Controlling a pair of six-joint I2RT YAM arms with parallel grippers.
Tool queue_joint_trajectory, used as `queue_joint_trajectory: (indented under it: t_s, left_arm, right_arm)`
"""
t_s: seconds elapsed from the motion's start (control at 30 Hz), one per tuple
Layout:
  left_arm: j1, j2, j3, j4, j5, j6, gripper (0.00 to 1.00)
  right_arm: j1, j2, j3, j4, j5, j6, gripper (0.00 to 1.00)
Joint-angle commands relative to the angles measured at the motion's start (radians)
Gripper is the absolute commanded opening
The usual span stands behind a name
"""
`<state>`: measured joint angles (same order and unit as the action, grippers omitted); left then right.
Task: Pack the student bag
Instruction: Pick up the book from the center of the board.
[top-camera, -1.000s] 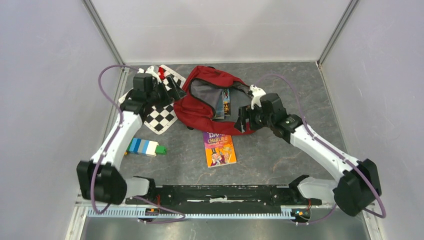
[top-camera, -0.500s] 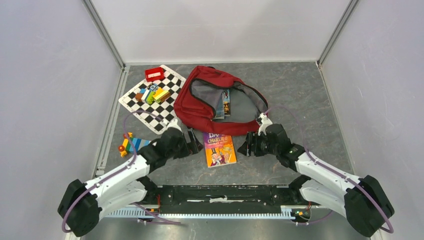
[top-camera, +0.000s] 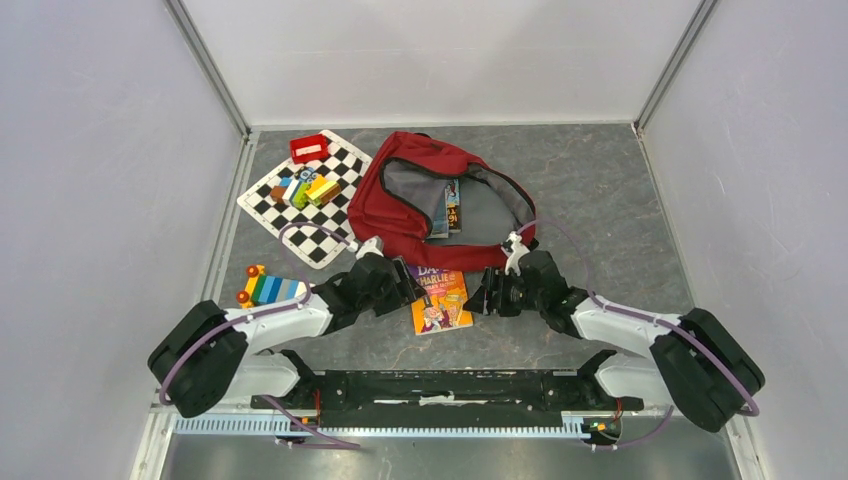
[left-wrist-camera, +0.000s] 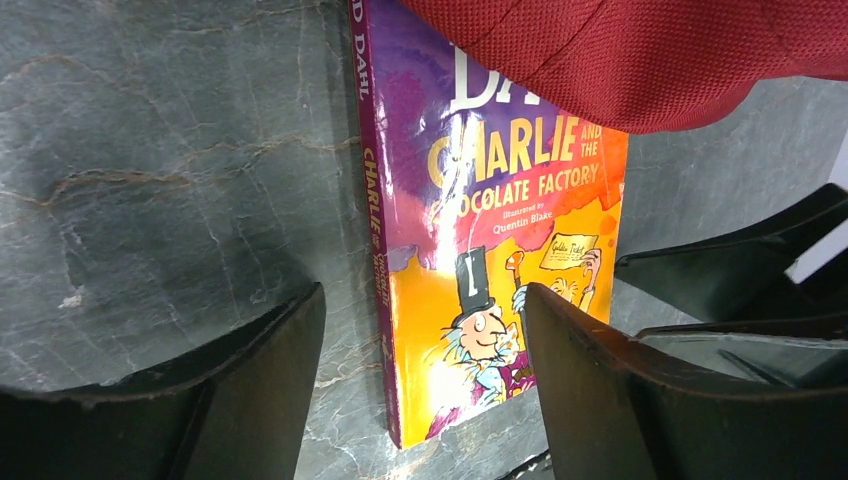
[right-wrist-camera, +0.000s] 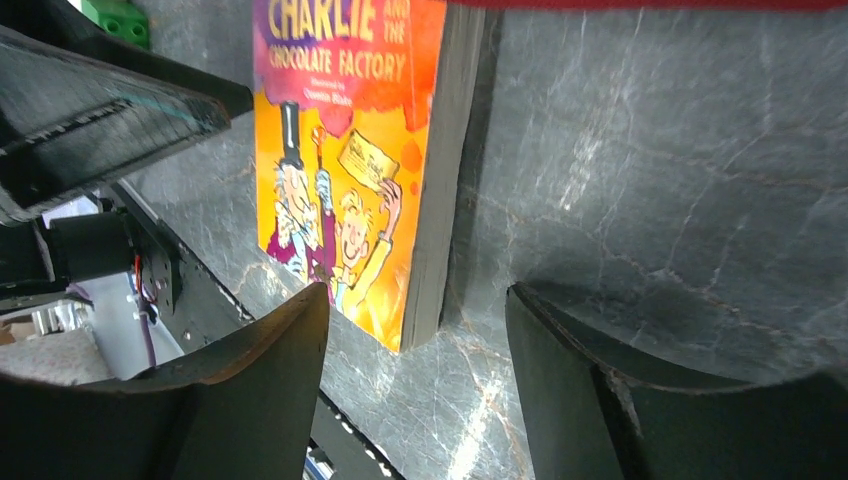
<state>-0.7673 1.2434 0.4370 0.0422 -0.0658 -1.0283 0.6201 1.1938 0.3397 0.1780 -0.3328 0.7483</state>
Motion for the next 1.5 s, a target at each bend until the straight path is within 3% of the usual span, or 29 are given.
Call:
queue_joint_trajectory:
  t_s: [0.0, 0.17, 0.43, 0.73, 0.83, 0.93, 1.1, 1.3, 1.47]
  left_arm:
    - [-0.005, 0.020, 0.019, 0.024, 0.015, -0.032, 0.76]
    - [-0.008, 0.020, -0.026, 0.074, 0.059, -0.042, 0.71]
    - [-0.017, -0.001, -0.092, 0.107, 0.119, -0.063, 0.53]
    - [-0.020, 0.002, -0.136, 0.173, 0.160, -0.082, 0.48]
    - [-0.020, -0.025, -0.139, 0.148, 0.143, -0.087, 0.48]
    - [-0.020, -0.075, -0.136, 0.089, 0.115, -0.088, 0.48]
    - [-0.020, -0.206, -0.135, -0.028, 0.070, -0.093, 0.55]
    - [-0.020, -0.416, -0.106, -0.231, 0.011, -0.107, 0.70]
    - [-0.018, -0.599, -0.032, -0.410, -0.017, -0.094, 0.93]
  right_arm:
    - [0.031, 0.052, -0.036, 0.125, -0.014, 0.063, 0.70]
    - [0.058, 0.109, -0.070, 0.221, -0.026, 0.124, 0.69]
    - [0.153, 0.174, -0.076, 0.346, 0.052, 0.225, 0.68]
    - [0.227, 0.218, -0.070, 0.399, 0.132, 0.270, 0.64]
    - [0.233, 0.195, -0.073, 0.364, 0.174, 0.269, 0.51]
    - [0.234, 0.147, -0.077, 0.305, 0.211, 0.257, 0.30]
    - [0.235, 0.044, -0.101, 0.230, 0.244, 0.263, 0.00]
    - [0.234, -0.112, -0.106, 0.094, 0.215, 0.216, 0.00]
    - [0.235, -0.212, -0.019, -0.073, 0.079, 0.093, 0.00]
